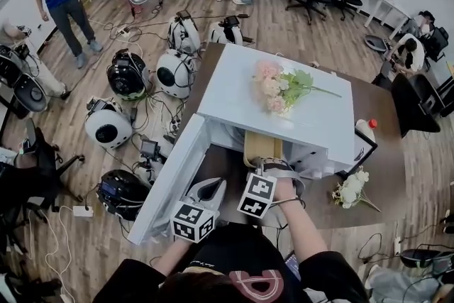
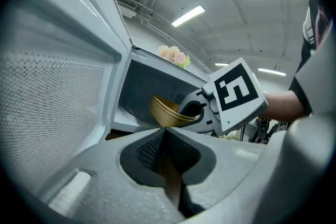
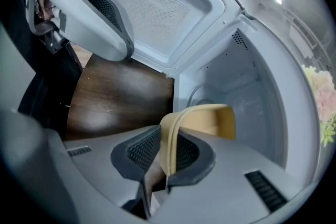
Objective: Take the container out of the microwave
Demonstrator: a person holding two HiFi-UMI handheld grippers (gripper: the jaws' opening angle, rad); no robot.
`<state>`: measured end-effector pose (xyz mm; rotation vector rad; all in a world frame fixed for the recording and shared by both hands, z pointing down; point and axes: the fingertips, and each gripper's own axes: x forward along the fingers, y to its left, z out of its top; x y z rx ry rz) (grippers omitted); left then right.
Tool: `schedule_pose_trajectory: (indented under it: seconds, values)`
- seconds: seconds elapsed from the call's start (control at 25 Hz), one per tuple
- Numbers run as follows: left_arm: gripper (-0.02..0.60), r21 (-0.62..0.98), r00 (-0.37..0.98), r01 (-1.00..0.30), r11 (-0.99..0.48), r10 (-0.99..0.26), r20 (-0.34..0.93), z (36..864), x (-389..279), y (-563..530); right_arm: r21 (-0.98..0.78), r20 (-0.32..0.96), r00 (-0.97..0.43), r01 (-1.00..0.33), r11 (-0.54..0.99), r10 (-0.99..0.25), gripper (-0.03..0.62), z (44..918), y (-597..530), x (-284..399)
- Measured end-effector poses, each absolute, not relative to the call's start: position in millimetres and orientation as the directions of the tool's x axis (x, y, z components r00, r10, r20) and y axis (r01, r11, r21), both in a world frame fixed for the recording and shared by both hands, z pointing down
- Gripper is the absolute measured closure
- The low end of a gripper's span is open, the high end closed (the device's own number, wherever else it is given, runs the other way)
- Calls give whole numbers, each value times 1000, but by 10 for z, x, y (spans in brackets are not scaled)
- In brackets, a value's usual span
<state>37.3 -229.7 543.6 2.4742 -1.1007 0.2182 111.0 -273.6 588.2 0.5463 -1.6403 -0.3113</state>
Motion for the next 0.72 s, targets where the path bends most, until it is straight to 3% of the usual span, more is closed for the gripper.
schedule_pose_trajectory:
  seconds: [0.72]
  values:
    - [572,321,704,-710,-627,-634,319,5475,448,-2056,471,868,-44,-243,848,-495,536,5897,-2222,1115]
